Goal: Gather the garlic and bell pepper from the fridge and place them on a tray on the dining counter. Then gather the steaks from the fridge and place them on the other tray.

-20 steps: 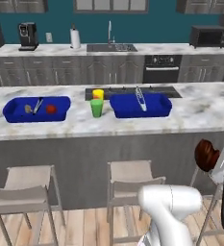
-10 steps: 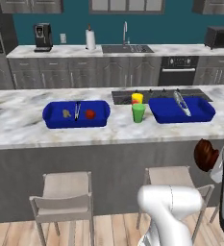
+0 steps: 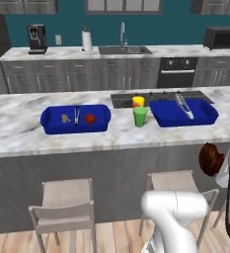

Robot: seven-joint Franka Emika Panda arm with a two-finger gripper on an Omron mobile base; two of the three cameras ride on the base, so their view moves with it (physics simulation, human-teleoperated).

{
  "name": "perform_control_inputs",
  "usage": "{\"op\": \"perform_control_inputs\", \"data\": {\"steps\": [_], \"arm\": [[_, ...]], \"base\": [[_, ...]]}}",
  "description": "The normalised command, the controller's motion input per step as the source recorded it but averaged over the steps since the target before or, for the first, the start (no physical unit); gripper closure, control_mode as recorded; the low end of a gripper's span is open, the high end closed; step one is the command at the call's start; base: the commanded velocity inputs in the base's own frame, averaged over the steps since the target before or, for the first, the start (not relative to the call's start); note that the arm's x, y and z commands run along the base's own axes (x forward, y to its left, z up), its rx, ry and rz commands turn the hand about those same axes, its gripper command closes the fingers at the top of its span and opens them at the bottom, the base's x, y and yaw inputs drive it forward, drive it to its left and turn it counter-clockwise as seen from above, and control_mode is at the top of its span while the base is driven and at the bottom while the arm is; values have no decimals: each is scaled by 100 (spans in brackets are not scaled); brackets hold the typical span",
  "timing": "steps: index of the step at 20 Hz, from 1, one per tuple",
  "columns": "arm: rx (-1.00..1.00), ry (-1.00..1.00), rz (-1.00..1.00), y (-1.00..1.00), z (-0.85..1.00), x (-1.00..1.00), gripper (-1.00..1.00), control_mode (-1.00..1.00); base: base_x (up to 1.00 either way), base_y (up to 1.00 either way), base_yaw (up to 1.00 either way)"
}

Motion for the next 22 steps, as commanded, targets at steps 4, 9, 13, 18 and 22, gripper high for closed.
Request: {"op": "perform_control_inputs", "data": {"steps": [4,9,13,18,22], "arm": [[0,0,0,0,0,0,100,100],[0,0,0,0,0,0,100,100],[0,0,0,0,0,0,100,100],[0,0,0,0,0,0,100,100],[0,0,0,0,0,0,100,100]], "base": [[43,48,-39],[47,57,-44],[28,77,-36],[16,95,-29],[41,86,-29]]}}
